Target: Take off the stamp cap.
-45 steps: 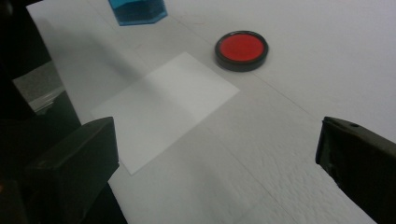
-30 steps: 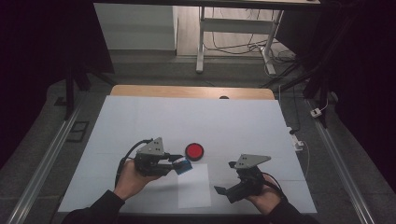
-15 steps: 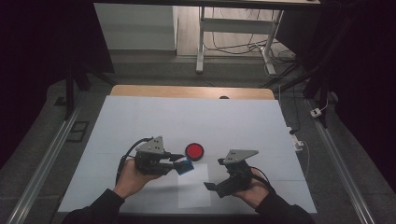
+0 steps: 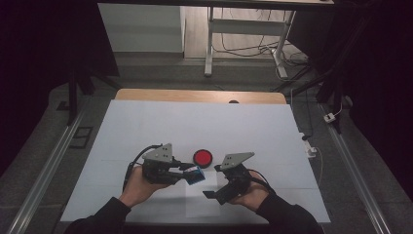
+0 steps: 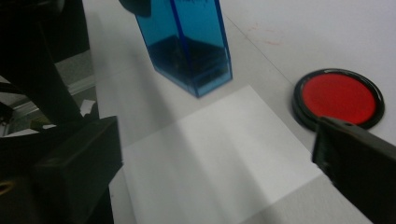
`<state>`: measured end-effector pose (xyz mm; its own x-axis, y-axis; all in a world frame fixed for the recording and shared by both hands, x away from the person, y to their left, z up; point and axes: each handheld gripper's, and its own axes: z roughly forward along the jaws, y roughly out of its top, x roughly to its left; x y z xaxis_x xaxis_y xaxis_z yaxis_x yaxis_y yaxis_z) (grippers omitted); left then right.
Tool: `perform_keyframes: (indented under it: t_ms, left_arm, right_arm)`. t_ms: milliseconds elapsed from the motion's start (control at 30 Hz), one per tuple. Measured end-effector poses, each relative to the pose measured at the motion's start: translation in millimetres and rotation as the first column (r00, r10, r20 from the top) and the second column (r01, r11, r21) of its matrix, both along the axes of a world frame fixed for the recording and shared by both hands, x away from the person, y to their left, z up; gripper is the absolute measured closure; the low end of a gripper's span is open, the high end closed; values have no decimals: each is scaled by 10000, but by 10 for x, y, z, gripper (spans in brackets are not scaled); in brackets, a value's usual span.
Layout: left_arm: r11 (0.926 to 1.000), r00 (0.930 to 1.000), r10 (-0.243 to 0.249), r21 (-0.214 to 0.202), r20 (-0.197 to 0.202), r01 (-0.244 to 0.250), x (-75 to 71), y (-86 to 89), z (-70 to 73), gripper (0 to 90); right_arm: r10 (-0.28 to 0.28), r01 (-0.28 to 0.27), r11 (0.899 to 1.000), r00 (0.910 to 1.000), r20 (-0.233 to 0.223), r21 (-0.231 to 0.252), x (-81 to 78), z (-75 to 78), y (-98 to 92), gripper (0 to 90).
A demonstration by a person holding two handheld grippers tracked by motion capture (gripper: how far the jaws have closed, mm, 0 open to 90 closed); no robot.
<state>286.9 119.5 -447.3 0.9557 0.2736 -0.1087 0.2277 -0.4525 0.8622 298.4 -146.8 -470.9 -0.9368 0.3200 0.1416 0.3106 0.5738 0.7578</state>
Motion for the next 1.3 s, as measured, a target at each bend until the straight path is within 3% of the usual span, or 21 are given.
perform_keyframes:
  t_ms: [367,667,900,1300]
  left_arm:
    - [9981,9983,-537,-278,236,543,-16,-36,6,700]
    - [9947,9948,-880,-496,516,906,-35,-55,12,701]
    - [9916,9925,-1029,-714,656,1075,-45,-44,24,701]
    - [9882,9887,-1197,-851,902,1274,-53,-36,27,701]
  right_arm:
    - [1224,-1208,9917,9918,-358,445,76,0,109,324]
    - [2215,-2164,9708,9744,-397,1038,106,4,115,540]
    - [2526,-2478,9617,9672,-278,1172,116,13,98,621]
    - [2894,-2835,9495,9569,-259,1342,142,22,78,660]
